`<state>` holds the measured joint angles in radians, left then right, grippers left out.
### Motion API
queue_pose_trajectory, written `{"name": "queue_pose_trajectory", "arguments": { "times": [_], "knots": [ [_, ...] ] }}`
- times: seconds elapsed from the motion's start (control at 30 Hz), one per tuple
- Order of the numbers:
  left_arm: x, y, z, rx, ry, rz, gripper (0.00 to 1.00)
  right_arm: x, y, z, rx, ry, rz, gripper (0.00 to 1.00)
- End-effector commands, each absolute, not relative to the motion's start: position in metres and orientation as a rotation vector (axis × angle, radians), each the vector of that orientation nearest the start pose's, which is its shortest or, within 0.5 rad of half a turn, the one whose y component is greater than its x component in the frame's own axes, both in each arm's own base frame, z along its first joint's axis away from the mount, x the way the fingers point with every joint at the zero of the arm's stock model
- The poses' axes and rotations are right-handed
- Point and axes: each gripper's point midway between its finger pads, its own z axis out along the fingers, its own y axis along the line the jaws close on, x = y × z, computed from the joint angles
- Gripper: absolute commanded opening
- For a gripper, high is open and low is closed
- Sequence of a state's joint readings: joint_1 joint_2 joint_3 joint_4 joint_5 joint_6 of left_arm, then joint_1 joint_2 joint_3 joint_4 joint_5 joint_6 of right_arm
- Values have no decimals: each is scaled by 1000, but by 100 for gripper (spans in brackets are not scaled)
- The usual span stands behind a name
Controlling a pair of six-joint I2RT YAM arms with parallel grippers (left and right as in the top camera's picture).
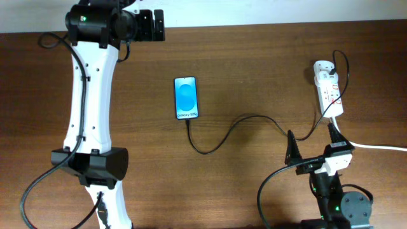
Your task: Plug charger to phone and switch on socket
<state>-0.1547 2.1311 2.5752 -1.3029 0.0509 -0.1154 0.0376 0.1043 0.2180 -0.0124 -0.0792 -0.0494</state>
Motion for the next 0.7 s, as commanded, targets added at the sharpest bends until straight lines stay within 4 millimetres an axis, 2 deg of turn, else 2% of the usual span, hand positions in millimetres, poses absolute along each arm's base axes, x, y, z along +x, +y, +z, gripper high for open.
{"name": "queue_pose_trajectory", "arguments": {
  "times": [0.0,0.17,0.37,0.43,0.47,0.67],
  "knots": [
    [509,-83,313,74,2430,-167,99,236,20,242,-112,1438,36,98],
    [509,-83,313,74,2430,-167,100,238,21,224,-110,1453,38,99],
    [509,-83,313,74,2430,-167,99,246,22,177,-116,1557,40,98],
    [509,-83,313,74,2430,-167,100,246,22,169,-118,1592,40,99],
    [509,-83,313,74,2430,-167,99,245,23,156,-124,1643,45,98],
    [509,-83,313,74,2430,-167,100,245,24,156,-127,1642,47,99]
  ]
}}
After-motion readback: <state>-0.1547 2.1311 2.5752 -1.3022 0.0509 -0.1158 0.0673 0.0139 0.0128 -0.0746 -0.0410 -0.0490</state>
